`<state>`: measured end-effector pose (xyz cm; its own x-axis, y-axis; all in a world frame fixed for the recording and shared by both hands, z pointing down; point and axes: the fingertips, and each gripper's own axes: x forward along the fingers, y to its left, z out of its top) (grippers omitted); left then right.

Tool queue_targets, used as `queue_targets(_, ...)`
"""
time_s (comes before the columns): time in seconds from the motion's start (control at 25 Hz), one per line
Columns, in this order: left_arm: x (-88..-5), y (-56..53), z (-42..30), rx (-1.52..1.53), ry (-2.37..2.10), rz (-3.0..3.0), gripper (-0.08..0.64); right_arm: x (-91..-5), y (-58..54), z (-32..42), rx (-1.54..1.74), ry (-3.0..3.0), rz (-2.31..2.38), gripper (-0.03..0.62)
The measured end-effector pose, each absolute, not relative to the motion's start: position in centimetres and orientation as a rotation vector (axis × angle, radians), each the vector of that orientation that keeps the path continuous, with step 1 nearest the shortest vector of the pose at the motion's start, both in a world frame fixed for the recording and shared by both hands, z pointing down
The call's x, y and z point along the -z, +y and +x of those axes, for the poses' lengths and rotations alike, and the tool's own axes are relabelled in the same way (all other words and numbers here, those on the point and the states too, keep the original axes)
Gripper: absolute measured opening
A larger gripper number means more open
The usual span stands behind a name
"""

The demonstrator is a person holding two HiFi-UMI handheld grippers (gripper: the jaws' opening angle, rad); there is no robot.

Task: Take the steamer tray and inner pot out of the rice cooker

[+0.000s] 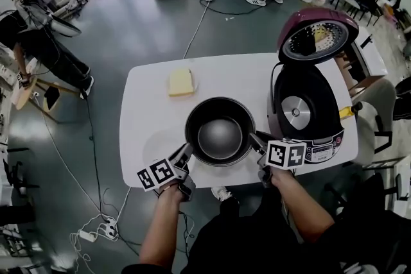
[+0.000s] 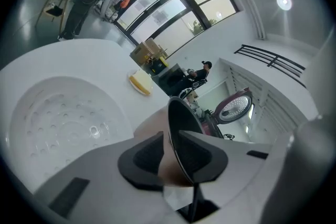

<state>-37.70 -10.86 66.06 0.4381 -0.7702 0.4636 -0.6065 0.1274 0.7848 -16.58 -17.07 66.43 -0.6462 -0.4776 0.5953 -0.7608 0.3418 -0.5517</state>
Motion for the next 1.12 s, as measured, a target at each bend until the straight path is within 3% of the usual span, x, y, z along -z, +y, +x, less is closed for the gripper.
queue_targets(0.12,-65.3,-11.1,-37.8,0.139,-1.311,1.593,0.219,-64.3,-17.2,-16.4,-1.044,-2.335,1.116,0.103)
queue_targets(0.4,-57.9,-12.1,-38.2,0.033,-1.557,1.806,0.295,-54.1,-17.6,-15.9,-0.514,-2.531,1.15,0.109)
queue_targets(0.52,-53.4,-12.8,-37.1,-0.009,-1.671,1.959,0.271,-49.5,-17.9,-15.5,-0.274,-2.581,1.211,0.107)
queue_targets(0.64,-49.3,-13.0,-35.8,-0.028,-1.802,2.072,0.211,-45.6,-18.0,-14.5,-0.097,-2.612,1.277,0.013)
queue_targets(0.72,-47.0,-12.9,-34.7,-0.041,-1.887,2.122,0.166,-43.2,-17.7,-13.6,-0.024,-2.652,1.299,0.0)
queue_targets(0.88,-44.1,-12.5,-32.8,-0.078,-2.011,2.166,0.015,-40.3,-17.2,-12.3,0.045,-2.713,1.275,-0.002)
queue_targets(1.12,-43.1,-12.6,-28.4,-0.141,-2.008,2.217,-0.002,-39.8,-17.1,-9.7,0.125,-2.722,1.205,-0.003)
